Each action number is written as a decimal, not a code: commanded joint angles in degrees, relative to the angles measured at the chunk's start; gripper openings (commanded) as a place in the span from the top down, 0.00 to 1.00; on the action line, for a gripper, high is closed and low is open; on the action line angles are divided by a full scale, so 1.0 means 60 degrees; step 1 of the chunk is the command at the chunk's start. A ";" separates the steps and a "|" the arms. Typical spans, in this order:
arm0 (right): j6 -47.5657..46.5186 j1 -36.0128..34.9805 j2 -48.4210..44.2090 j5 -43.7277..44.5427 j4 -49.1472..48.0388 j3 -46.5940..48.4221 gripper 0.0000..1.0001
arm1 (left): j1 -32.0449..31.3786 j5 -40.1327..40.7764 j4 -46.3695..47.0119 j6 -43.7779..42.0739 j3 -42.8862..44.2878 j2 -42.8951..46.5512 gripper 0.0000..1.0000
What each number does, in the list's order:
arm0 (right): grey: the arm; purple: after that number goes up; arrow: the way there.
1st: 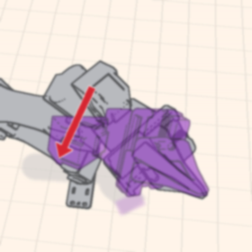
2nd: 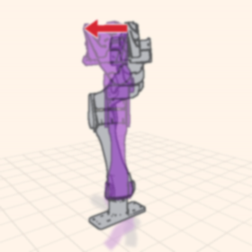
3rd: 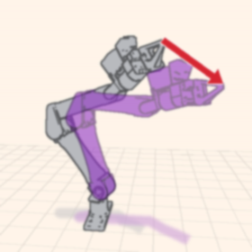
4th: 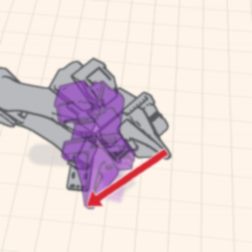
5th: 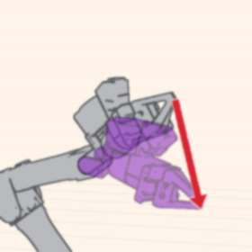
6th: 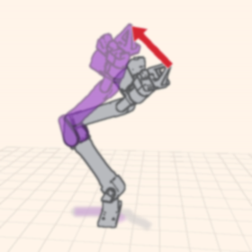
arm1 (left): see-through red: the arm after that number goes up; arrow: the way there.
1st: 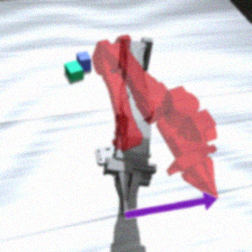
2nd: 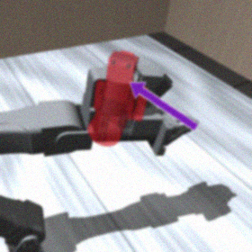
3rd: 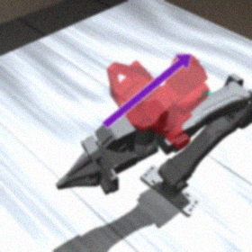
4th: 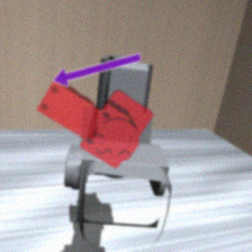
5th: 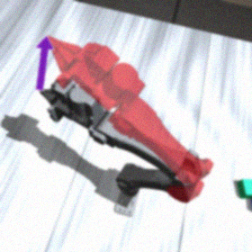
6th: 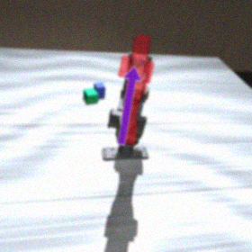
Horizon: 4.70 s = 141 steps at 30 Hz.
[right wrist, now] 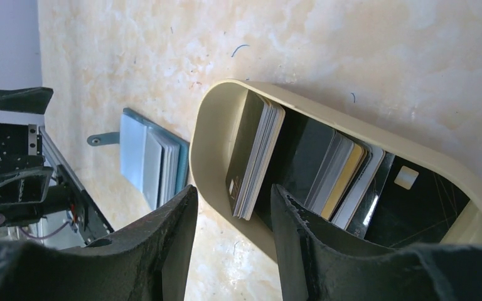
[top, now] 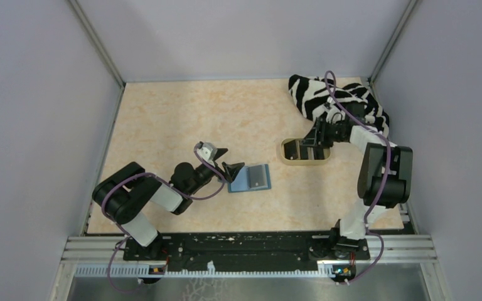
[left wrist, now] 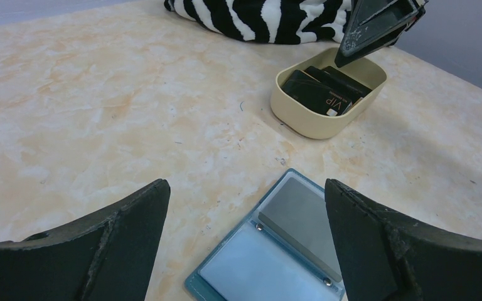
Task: Put the credit cards into the card holder
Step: Pick up the credit card from the storage box.
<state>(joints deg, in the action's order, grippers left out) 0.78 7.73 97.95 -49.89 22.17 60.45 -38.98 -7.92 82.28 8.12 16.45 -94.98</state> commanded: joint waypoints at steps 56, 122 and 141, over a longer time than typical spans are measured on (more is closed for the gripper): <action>0.1094 -0.0989 0.1525 -0.0702 -0.0209 0.0592 0.57 | 0.0026 0.0063 0.0613 0.0126 -0.0035 -0.0113 0.01; 0.0053 0.0324 -0.1502 -0.4199 -0.1436 -0.0490 1.00 | 0.2239 -0.4312 0.0961 0.4902 0.0211 -0.0208 0.05; -0.1343 -0.4228 -0.1421 -0.5004 -0.1042 -0.0344 1.00 | 0.0096 -0.2317 0.3383 0.7758 -0.0347 0.0405 0.43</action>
<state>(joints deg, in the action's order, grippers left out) 0.38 -15.53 91.15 -78.65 11.62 55.00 -38.17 -24.53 86.56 55.27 13.87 -95.11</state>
